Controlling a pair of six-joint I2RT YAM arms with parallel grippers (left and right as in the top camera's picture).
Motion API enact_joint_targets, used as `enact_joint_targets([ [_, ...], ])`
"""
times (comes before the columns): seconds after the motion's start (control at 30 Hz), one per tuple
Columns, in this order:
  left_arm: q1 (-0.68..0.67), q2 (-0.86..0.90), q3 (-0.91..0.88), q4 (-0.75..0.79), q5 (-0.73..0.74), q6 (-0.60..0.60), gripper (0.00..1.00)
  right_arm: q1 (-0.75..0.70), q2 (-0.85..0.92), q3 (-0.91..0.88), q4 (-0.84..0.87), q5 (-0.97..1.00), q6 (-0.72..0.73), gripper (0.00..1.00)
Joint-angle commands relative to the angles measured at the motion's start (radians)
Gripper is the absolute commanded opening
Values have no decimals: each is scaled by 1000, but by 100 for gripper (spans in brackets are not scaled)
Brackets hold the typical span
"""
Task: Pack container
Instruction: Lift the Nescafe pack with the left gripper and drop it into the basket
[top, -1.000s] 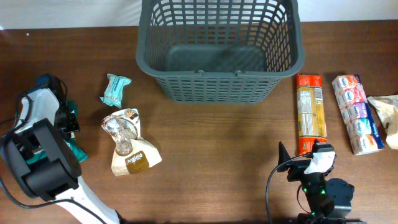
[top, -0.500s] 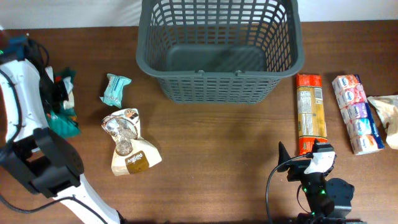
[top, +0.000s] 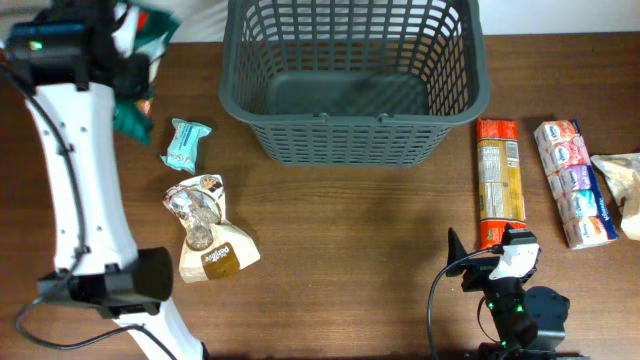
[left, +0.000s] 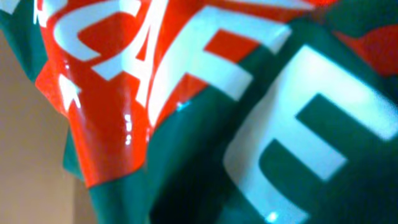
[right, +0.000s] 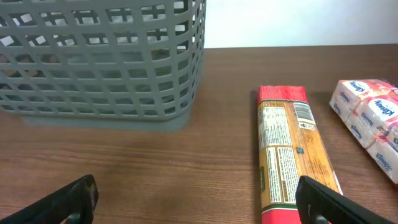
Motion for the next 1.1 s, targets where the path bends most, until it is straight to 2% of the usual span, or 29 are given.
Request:
enact_joint_targets([
  [0.0,-124,-92,131,100,-56,193,1,6,-7,-6,-1,-5,1,99],
  [0.1,-283,-94,148,200,-60,404,2,6,-7,-6,-1,-5,1,99],
  [0.23,-447,-73,145,262,-23,486,1,6,-7,-6,-1,-5,1,99],
  [0.37,-505,2,145,254,135,492,2,6,-7,-6,-1,-5,1,99],
  [0.7,-504,256,145,344,200,536,2,6,-7,-6,-1,-5,1,99],
  [0.9,-504,340,145,337,241,428,2,6,-7,-6,-1,-5,1,99],
  [0.97,-504,340,146,325,236,418,30,6,-7,-6,-1,-5,1,99],
  [1.03,-504,320,146,324,188,385,69,6,-7,-6,-1,-5,1,99],
  [1.07,-504,303,146,319,150,350,79,6,-7,-6,-1,-5,1,99],
])
